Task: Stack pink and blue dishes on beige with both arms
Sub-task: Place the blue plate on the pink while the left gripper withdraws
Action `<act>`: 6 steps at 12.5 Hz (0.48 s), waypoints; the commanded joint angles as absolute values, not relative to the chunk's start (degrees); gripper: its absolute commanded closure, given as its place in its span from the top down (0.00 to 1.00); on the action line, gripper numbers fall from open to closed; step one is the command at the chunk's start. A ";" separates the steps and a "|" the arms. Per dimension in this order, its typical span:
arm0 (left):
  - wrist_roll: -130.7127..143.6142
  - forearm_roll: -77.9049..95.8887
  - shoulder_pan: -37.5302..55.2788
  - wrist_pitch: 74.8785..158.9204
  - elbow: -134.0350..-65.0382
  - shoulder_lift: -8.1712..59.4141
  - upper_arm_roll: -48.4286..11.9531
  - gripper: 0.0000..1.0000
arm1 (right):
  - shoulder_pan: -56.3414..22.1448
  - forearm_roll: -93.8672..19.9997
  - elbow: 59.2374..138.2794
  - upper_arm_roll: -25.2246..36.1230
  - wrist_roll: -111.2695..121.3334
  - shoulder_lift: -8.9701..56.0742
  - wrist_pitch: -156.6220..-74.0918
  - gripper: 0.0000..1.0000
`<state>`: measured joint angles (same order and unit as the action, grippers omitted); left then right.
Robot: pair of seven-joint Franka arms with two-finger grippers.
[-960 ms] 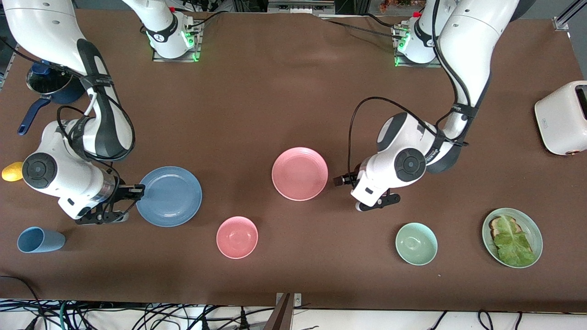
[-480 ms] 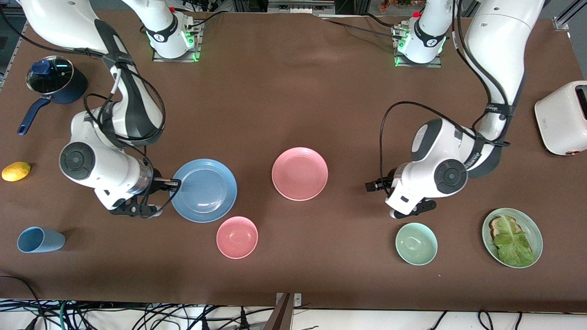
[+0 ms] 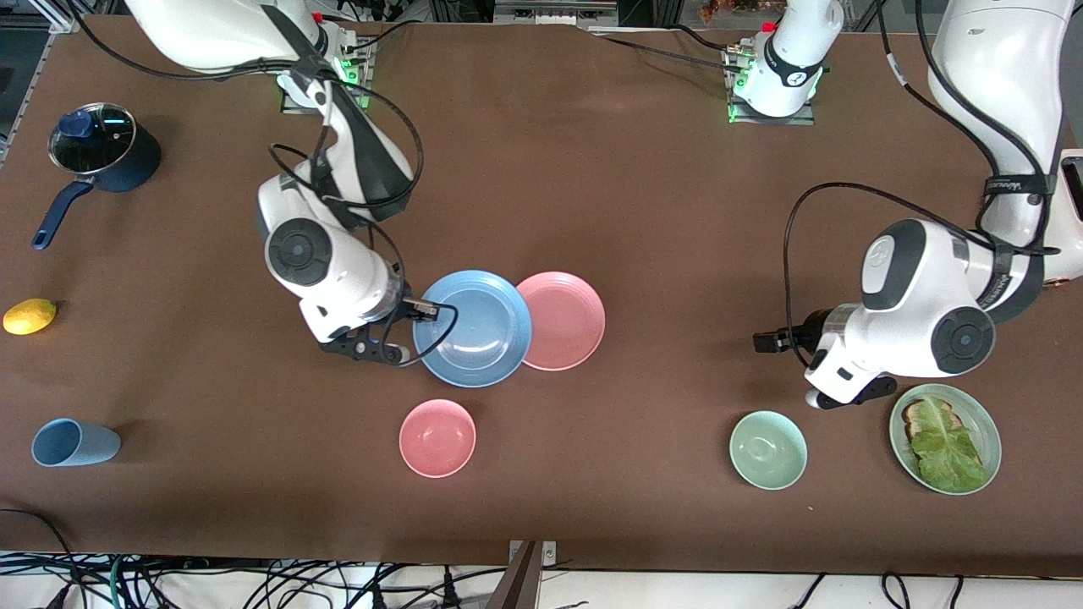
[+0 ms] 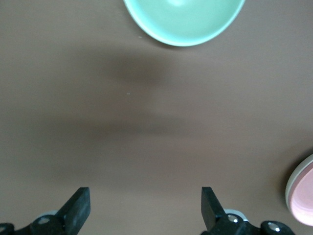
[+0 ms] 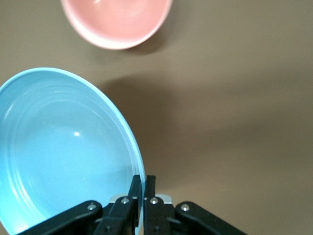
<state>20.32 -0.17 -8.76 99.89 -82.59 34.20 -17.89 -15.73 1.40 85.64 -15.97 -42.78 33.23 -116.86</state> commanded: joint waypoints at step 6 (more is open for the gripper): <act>8.62 -4.04 -14.59 94.83 -88.14 24.02 -16.97 1.00 | -24.34 2.98 85.52 -15.73 -55.89 37.34 -123.82 0.00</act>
